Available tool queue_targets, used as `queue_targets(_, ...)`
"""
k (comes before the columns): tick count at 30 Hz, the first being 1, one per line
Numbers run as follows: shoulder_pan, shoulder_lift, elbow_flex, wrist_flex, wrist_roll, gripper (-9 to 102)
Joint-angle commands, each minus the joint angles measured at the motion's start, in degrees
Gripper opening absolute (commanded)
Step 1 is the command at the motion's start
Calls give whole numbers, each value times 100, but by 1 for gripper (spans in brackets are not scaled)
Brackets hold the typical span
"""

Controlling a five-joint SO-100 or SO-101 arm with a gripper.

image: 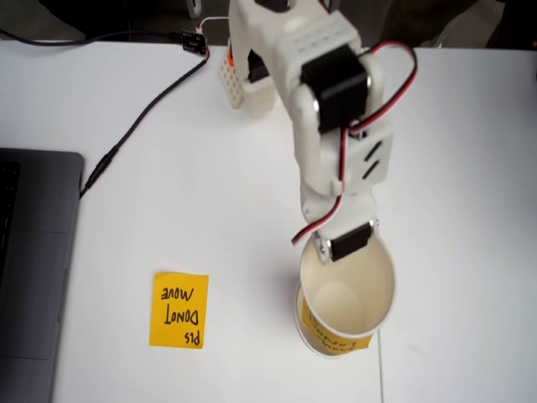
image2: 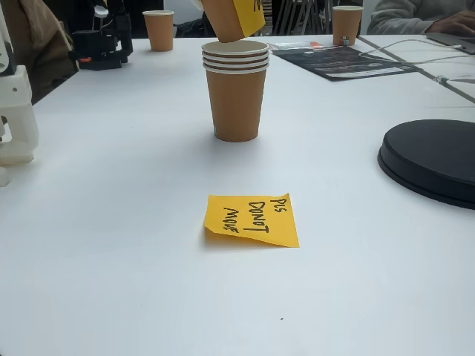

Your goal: Pickup cup and make a pile of cup.

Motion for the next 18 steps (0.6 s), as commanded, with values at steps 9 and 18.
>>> queue_targets(9, -9, 44, 79, 53, 9, -7)
queue_targets(18, -9, -88, 211, 290, 9, -6)
